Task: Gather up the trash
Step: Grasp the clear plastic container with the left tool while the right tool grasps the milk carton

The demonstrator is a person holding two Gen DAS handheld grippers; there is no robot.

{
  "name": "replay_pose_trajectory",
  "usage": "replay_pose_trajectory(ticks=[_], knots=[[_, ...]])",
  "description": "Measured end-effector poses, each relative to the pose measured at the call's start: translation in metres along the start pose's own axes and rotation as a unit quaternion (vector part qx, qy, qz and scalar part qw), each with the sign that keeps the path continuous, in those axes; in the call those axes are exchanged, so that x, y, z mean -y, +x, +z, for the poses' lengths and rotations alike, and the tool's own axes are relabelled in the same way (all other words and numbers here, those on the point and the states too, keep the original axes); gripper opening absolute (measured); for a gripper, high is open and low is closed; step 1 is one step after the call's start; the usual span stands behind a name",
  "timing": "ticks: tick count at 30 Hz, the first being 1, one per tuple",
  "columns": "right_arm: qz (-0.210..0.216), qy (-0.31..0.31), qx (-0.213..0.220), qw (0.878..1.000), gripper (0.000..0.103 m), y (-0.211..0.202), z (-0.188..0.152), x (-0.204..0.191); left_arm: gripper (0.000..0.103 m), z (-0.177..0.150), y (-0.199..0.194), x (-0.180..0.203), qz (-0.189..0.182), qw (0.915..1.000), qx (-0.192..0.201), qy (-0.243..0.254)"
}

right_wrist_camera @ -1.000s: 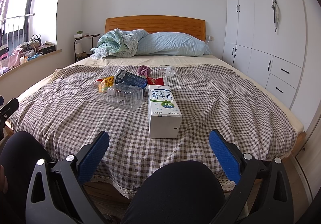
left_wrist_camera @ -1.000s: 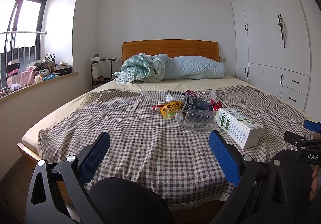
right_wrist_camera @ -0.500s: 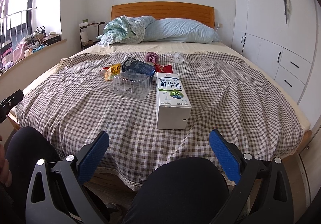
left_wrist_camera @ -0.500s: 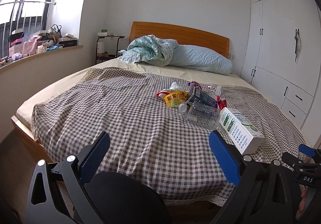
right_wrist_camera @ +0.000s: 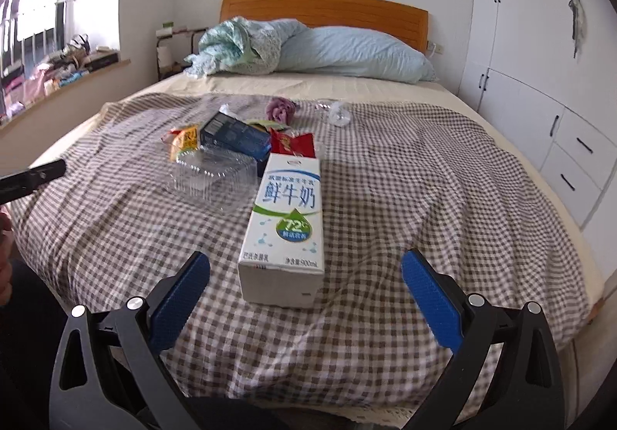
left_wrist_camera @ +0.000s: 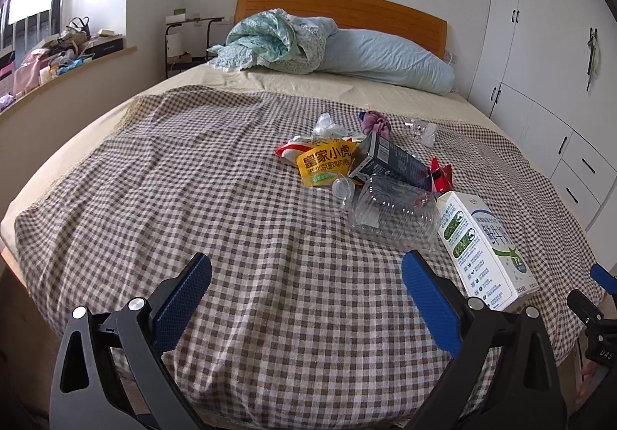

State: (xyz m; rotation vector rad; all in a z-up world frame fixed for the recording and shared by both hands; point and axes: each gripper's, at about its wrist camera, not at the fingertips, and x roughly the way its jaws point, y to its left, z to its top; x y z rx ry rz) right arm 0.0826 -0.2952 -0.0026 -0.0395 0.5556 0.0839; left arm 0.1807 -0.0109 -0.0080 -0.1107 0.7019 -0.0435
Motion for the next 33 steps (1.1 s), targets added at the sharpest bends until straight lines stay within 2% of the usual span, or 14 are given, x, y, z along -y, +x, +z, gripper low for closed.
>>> replay_pose_trajectory(ticks=[3, 5, 8, 10, 14, 16, 20, 21, 22, 24, 29, 31, 32, 33], knots=[[0.044, -0.025, -0.051, 0.997, 0.095, 0.031, -0.006, -0.004, 0.096, 0.009, 0.035, 0.009, -0.028, 0.9990, -0.035, -0.002], [0.035, -0.030, -0.055, 0.997, 0.095, 0.045, -0.009, -0.007, 0.096, 0.013, 0.058, 0.012, -0.064, 0.9959, -0.061, -0.022], [0.061, -0.027, -0.065, 0.996, 0.095, 0.066, -0.012, -0.007, 0.096, 0.018, 0.092, 0.017, -0.135, 0.9830, -0.105, -0.066], [0.061, -0.027, -0.072, 0.995, 0.095, 0.081, -0.015, -0.007, 0.096, 0.020, 0.113, 0.024, -0.170, 0.9740, -0.121, -0.087], [0.073, 0.010, -0.087, 0.993, 0.095, 0.104, -0.024, 0.000, 0.091, 0.024, 0.159, 0.037, -0.144, 0.9684, -0.160, -0.125], [0.075, 0.013, -0.090, 0.993, 0.095, 0.110, -0.027, 0.000, 0.089, 0.021, 0.176, 0.035, -0.137, 0.9610, -0.184, -0.155], [0.076, 0.016, -0.100, 0.992, 0.094, 0.119, -0.028, -0.001, 0.089, 0.024, 0.190, 0.028, -0.151, 0.9511, -0.173, -0.206], [0.080, 0.023, -0.102, 0.991, 0.078, 0.122, -0.027, 0.000, 0.089, 0.026, 0.193, 0.028, -0.155, 0.9493, -0.174, -0.212], [0.074, 0.025, -0.104, 0.991, 0.076, 0.126, -0.026, -0.001, 0.088, 0.028, 0.197, 0.029, -0.152, 0.9496, -0.176, -0.210], [0.068, 0.012, -0.100, 0.993, 0.076, 0.127, -0.027, -0.005, 0.088, 0.030, 0.204, 0.028, -0.150, 0.9494, -0.181, -0.209], [0.066, 0.023, -0.092, 0.993, 0.075, 0.123, -0.026, 0.000, 0.087, 0.030, 0.204, 0.004, -0.181, 0.9266, -0.171, -0.282], [0.062, 0.034, -0.082, 0.994, 0.074, 0.115, -0.023, 0.006, 0.087, 0.033, 0.204, 0.005, -0.184, 0.9248, -0.166, -0.289], [0.058, 0.037, -0.075, 0.995, 0.074, 0.109, -0.021, 0.009, 0.081, 0.034, 0.202, 0.007, -0.183, 0.9263, -0.164, -0.285], [0.056, 0.038, -0.070, 0.995, 0.073, 0.103, -0.019, 0.011, 0.067, 0.035, 0.204, 0.010, -0.184, 0.9271, -0.164, -0.282]])
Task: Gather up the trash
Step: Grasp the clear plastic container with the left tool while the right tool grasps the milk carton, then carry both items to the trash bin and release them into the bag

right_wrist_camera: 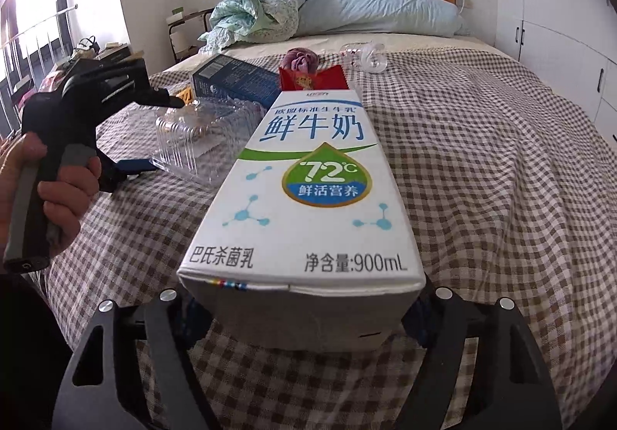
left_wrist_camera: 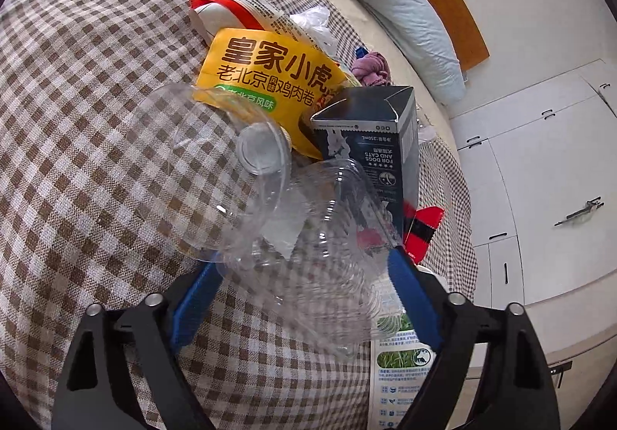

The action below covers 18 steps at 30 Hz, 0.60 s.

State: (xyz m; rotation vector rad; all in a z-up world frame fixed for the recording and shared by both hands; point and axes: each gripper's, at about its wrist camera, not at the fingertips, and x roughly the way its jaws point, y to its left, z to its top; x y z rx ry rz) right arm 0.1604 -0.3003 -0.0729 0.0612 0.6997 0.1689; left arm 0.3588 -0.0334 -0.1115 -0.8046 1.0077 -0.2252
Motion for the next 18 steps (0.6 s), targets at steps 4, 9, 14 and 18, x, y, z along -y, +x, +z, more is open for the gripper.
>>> replay_pose_trajectory(ticks=[4, 9, 14, 18], knots=[[-0.009, -0.003, 0.012, 1.000, 0.073, -0.030, -0.003, 0.005, 0.065, -0.009, -0.001, 0.015, -0.004, 0.9993, 0.002, 0.037], [-0.029, -0.009, 0.025, 0.999, 0.072, -0.071, -0.006, 0.016, 0.064, -0.024, -0.038, 0.041, 0.017, 0.9923, 0.062, 0.105], [-0.043, -0.007, 0.057, 0.997, 0.071, -0.110, 0.003, 0.024, 0.064, -0.068, -0.077, 0.081, 0.067, 0.9533, 0.162, 0.246], [-0.073, -0.034, 0.069, 0.994, 0.071, -0.143, 0.000, 0.026, 0.064, -0.106, -0.098, 0.098, 0.073, 0.9286, 0.194, 0.308]])
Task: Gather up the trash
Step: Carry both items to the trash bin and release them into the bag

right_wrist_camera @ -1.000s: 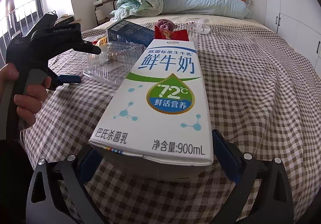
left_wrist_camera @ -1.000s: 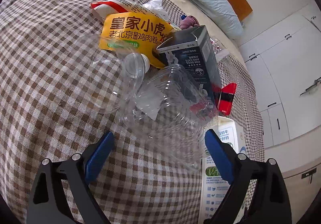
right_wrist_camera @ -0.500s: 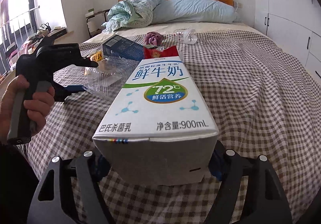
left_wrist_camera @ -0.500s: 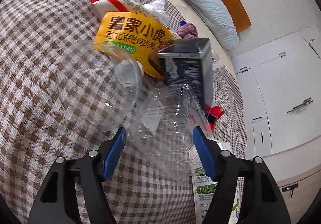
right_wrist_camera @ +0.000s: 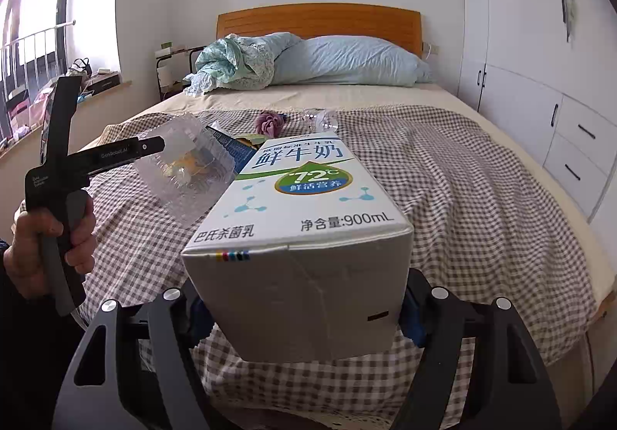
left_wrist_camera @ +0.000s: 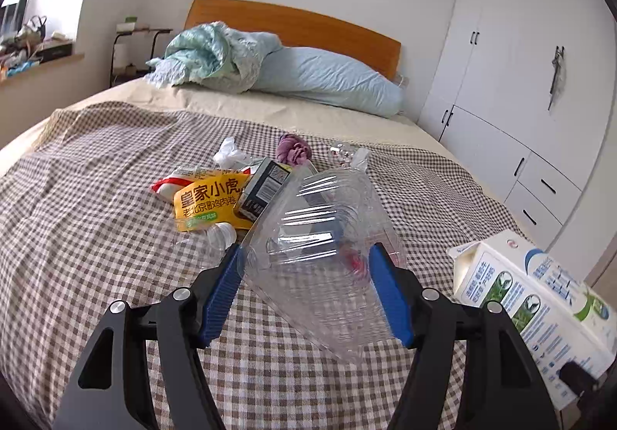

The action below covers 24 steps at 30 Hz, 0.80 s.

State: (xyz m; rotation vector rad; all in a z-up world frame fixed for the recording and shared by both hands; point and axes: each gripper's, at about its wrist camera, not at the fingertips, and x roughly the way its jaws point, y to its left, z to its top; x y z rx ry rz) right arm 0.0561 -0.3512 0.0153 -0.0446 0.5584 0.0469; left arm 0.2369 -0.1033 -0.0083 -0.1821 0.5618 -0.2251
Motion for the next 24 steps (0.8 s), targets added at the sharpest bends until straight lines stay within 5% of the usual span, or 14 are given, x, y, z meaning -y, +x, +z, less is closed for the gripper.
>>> replay_pose_trajectory(ticks=[7, 13, 17, 24], knots=[[-0.080, -0.020, -0.036, 0.996, 0.071, -0.079, -0.041, 0.052, 0.064, -0.007, -0.066, 0.058, -0.054, 0.9956, 0.040, 0.065], [-0.131, 0.015, -0.116, 0.984, 0.072, -0.136, -0.116, 0.096, 0.064, -0.017, -0.097, 0.145, -0.145, 0.9806, 0.030, 0.128], [-0.132, 0.038, -0.174, 0.975, 0.072, -0.141, -0.176, 0.099, 0.064, -0.050, -0.107, 0.205, -0.208, 0.9609, 0.006, 0.183], [-0.110, 0.109, -0.254, 0.955, 0.072, -0.109, -0.271, 0.122, 0.064, -0.126, -0.100, 0.295, -0.277, 0.9095, -0.093, 0.296]])
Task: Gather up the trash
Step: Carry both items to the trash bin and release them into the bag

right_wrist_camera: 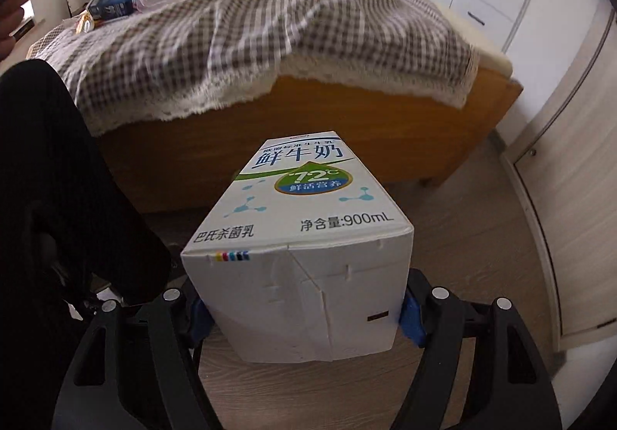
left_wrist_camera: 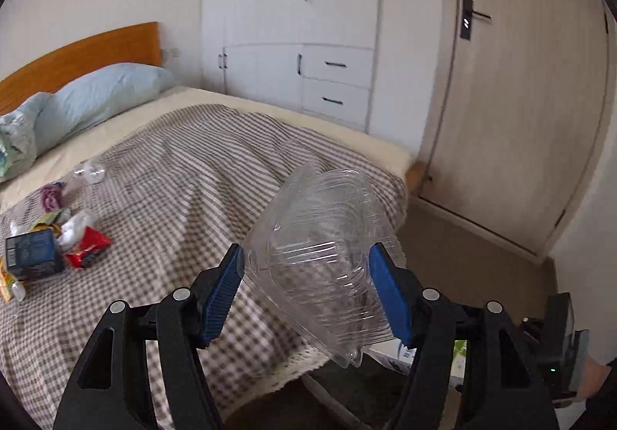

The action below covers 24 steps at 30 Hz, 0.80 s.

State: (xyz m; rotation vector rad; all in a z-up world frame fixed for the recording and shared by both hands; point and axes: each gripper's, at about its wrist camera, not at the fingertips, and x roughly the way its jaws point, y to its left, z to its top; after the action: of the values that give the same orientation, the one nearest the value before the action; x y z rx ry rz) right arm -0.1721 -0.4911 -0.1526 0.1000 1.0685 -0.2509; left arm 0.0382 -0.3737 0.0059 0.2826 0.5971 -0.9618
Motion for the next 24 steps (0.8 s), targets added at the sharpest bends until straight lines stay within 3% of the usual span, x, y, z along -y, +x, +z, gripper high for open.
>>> replay_pose_trajectory(ticks=[4, 6, 9, 12, 17, 22, 24], knots=[[0.008, 0.013, -0.052, 0.999, 0.072, 0.054, -0.022, 0.004, 0.064, -0.019, 0.059, 0.036, -0.043, 0.9942, -0.087, 0.046], [0.012, 0.018, -0.084, 0.996, 0.072, 0.084, -0.031, 0.005, 0.064, -0.034, 0.091, 0.053, -0.034, 0.9883, -0.120, 0.088], [0.016, 0.023, -0.120, 0.992, 0.072, 0.118, -0.040, 0.003, 0.064, -0.054, 0.129, 0.081, -0.024, 0.9729, -0.158, 0.168], [-0.002, 0.027, -0.152, 0.988, 0.072, 0.148, -0.047, 0.003, 0.065, -0.068, 0.170, 0.097, -0.044, 0.9580, -0.208, 0.192], [-0.013, 0.042, -0.190, 0.981, 0.072, 0.171, -0.051, 0.009, 0.065, -0.110, 0.225, 0.130, -0.034, 0.9403, -0.235, 0.244], [-0.023, 0.024, -0.189, 0.981, 0.072, 0.162, -0.047, 0.016, 0.065, -0.143, 0.261, 0.138, -0.026, 0.9352, -0.263, 0.235], [-0.026, 0.016, -0.195, 0.980, 0.072, 0.162, -0.048, 0.022, 0.065, -0.157, 0.280, 0.131, -0.004, 0.9354, -0.283, 0.212]])
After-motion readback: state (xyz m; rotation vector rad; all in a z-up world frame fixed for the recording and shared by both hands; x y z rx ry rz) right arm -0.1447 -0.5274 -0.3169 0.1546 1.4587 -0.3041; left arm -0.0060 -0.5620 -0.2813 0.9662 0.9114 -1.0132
